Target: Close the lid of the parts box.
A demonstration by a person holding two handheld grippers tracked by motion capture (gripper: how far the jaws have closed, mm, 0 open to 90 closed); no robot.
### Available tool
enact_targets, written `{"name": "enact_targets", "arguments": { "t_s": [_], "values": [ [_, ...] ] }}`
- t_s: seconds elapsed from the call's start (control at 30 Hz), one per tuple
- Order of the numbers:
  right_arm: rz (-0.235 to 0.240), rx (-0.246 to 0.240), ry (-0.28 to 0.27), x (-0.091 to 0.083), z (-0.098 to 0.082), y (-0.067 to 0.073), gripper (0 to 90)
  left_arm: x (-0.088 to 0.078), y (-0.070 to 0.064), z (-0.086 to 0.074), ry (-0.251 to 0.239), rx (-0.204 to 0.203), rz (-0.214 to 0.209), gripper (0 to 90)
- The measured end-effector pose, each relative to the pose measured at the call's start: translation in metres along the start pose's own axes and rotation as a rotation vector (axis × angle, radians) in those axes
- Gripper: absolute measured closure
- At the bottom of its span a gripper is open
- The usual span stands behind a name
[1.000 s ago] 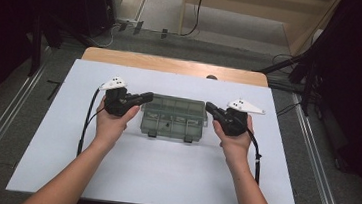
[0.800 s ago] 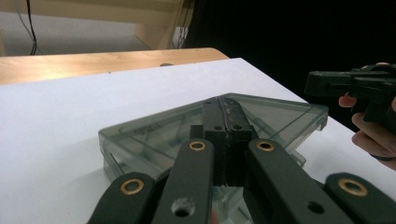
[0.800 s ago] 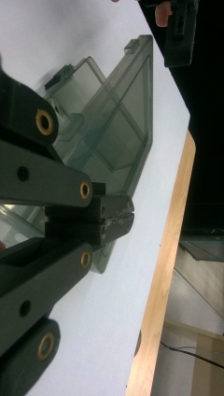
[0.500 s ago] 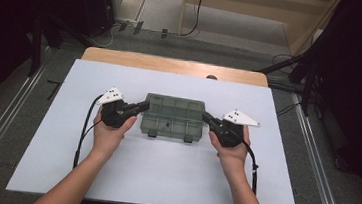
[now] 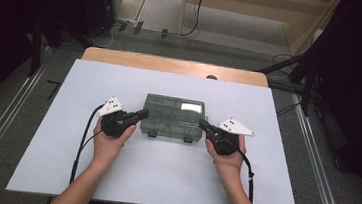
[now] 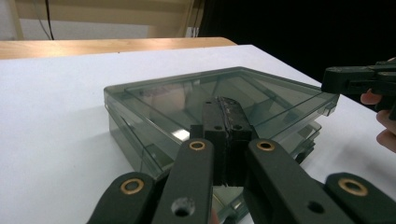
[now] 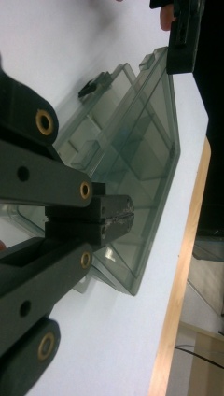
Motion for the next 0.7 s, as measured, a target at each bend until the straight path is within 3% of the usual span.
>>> {"name": "enact_targets", "arguments": {
  "t_s": [0.3, 0.43, 0.7],
  "values": [
    [0.003, 0.015, 0.020, 0.004, -0.012, 0.002, 90.0, -0.001, 0.003, -0.011, 0.006, -0.026, 0.016, 90.0],
    [-0.002, 0.017, 0.030, 0.007, -0.018, 0.003, 90.0, 0.001, 0.000, -0.019, 0.026, -0.022, 0.015, 90.0],
    [0.003, 0.025, 0.038, 0.010, -0.023, 0.006, 90.0, 0.000, 0.003, -0.027, 0.042, 0.001, 0.059, 90.0]
  ]
}}
Point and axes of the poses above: each handheld gripper's, and its own axes: x roughly forward along the jaws, z roughly out of its top, y roughly to its left, the point moved 8 cm from there along x, roughly forward along the jaws, and after that the axes turned 1 degree about z, right-handed, at the moved point
